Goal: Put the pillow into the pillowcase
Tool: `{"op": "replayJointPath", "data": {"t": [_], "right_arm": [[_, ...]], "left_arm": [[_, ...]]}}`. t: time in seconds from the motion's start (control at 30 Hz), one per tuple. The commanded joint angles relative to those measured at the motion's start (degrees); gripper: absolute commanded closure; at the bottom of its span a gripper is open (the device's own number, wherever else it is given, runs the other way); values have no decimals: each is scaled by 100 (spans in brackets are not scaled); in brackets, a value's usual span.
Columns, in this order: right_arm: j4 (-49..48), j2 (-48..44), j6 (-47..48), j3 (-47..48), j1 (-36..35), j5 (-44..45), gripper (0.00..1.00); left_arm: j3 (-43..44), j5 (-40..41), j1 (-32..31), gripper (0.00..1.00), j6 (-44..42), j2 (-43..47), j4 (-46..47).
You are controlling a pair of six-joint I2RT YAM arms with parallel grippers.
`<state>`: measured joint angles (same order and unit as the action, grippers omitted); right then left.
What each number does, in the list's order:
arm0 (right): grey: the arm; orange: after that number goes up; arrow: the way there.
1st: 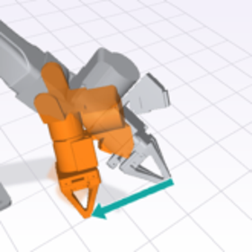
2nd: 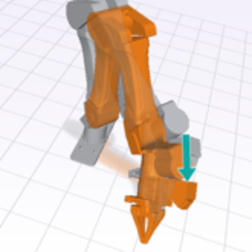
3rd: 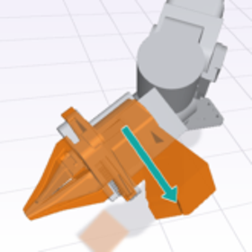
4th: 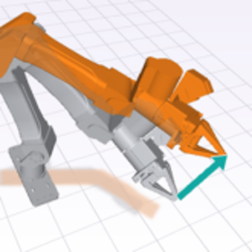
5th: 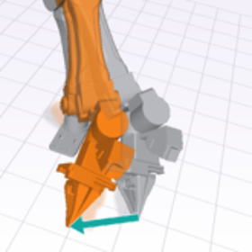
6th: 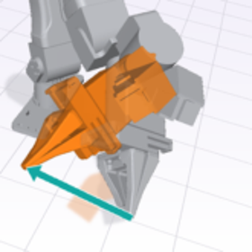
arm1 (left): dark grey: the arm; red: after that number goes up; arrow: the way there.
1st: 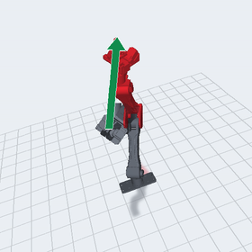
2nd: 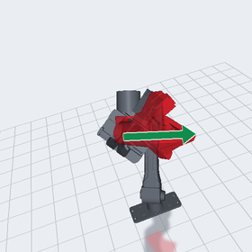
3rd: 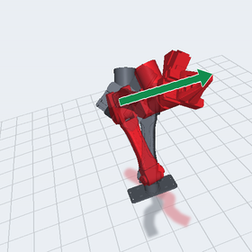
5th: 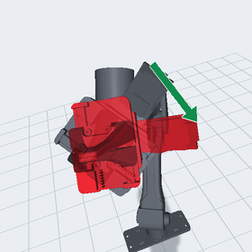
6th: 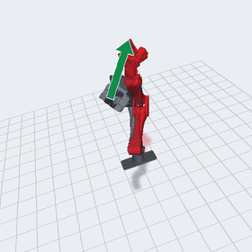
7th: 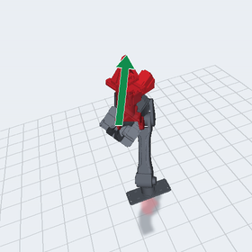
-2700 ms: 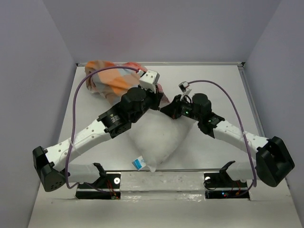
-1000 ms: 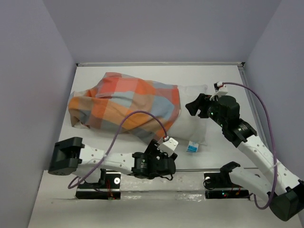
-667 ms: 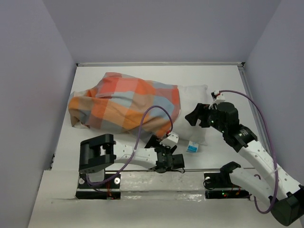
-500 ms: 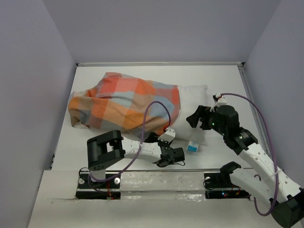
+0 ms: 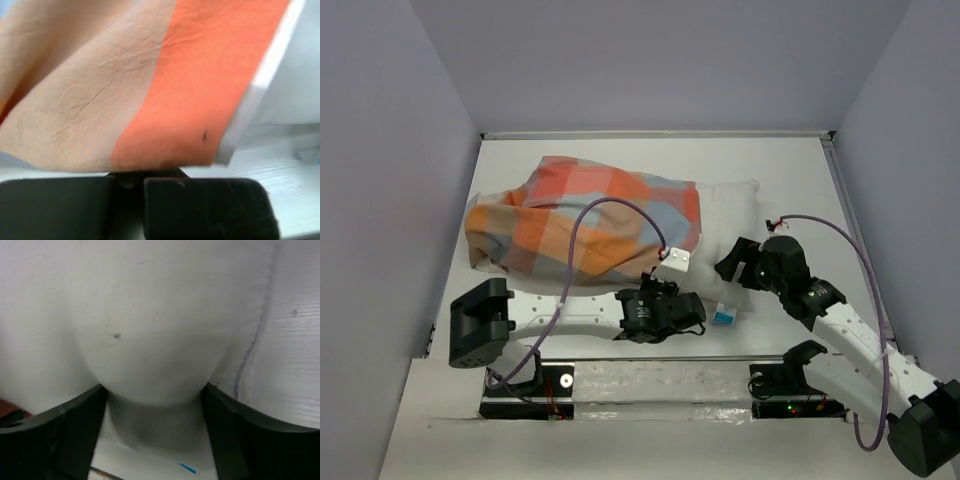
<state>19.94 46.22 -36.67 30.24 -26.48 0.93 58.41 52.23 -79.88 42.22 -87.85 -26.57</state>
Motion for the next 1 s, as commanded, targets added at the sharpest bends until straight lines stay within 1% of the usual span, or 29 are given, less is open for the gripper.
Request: {"op": "replayJointPath", "data": {"t": [0.0, 0.03, 0.07, 0.1, 0.13, 0.17, 0.2, 0.23, 0.27, 0.3, 0.33, 0.37, 0.4, 0.43, 0.47, 0.5, 0.53, 0.57, 0.6, 0.63, 0.67, 0.7, 0.73, 0.77, 0.8, 0.83, 0.87, 0.9, 0.97], "right_arm": [[-1919, 202, -708, -535, -138, -2163, 57], [-2385, 282, -884, -537, -216, -2367, 71], [-3060, 361, -973, -484, -487, -2482, 83], [-3302, 431, -983, -379, -629, -2484, 98], [-3426, 536, -1000, -248, -752, -2362, 100], [-3732, 590, -1009, 32, -945, -2282, 100], [-3935, 642, -1009, 156, -1016, -2290, 100], [-4041, 660, -1035, 271, -1017, -2090, 100], [-4242, 626, -1062, 394, -1078, -1871, 100], [-4253, 521, -1079, 430, -1079, -1320, 100], [-4201, 355, -1045, 474, -1079, -1001, 100], [-4070, -160, -1001, 500, -1079, -641, 100], [-3964, -479, -826, 509, -1079, 145, 100], [-3824, -795, -694, 535, -1079, 475, 100], [-3388, -1373, -554, 640, -1079, 809, 100], [-3166, -1639, -404, 676, -1079, 1343, 100], [-2989, -1877, -168, 676, -1079, 1549, 100], [-2779, -2080, -131, 633, -1079, 1733, 100], [-2768, -2282, -200, 424, -1079, 1735, 100], [-2777, -2249, -305, 291, -1079, 1570, 100], [-2829, -1874, -654, 133, -1079, 1020, 100], [-2934, -1601, -910, -321, -1079, 736, 100], [-3431, -1311, -1165, -630, -1192, 516, 100], [-3732, -1065, -1507, -938, -1323, 348, 100], [-3935, -853, -1510, -1167, -1507, 347, 100], [-3980, -590, -1580, -1309, -1918, 660, 100], [-3894, -500, -1511, -1258, -1922, 898, 100], [-3771, -430, -1310, -1162, -2236, 1309, 100], [-3246, -255, -1229, -855, -2291, 1541, 100]], "left_arm": [[-5, -1095, -90, 100, -1396, 1120, 2465], [3, -1327, -72, 100, -1513, 1261, 2707], [64, -1555, -37, 100, -1602, 1392, 2892], [343, -1714, -28, 100, -1672, 1376, 2946], [546, -2029, -37, 100, -1803, 1324, 2886], [740, -2224, -45, 100, -1883, 1141, 2850], [1151, -2426, -63, 100, -1962, 1026, 2798], [1390, -2741, -150, 100, -2119, 894, 2667], [1627, -2857, -229, 100, -2208, 640, 2570], [2108, -2972, -282, 100, -2313, 534, 2438], [2356, -3077, -344, 100, -2419, 428, 2228], [2533, -3061, -414, 100, -2577, 331, 2130], [2648, -3026, -423, 100, -2604, 348, 2060], [2571, -2921, -406, 100, -2604, 400, 2033], [2309, -2929, -345, 100, -2561, 566, 2050], [2158, -2990, -275, 100, -2526, 646, 2085], [1983, -3164, -196, 100, -2491, 742, 2225], [1824, -3236, -108, 100, -2464, 926, 2322], [1579, -3323, 128, 100, -2464, 989, 2418], [1507, -3594, 278, 100, -2455, 1050, 2593], [1515, -3745, 567, 100, -2455, 1095, 2613], [1559, -3998, 674, 100, -2507, 1086, 2865], [1664, -4123, 745, 100, -2577, 982, 2920], [1969, -4228, 780, 100, -2630, 868, 2938], [2138, -4308, 789, 100, -2683, 762, 2938], [2287, -4622, 789, 100, -2710, 526, 2938], [2402, -4825, 789, 100, -2666, 428, 2973], [2525, -4966, 763, 100, -2623, 349, 3025], [2561, -5195, 589, 100, -2508, 190, 3096]]}}
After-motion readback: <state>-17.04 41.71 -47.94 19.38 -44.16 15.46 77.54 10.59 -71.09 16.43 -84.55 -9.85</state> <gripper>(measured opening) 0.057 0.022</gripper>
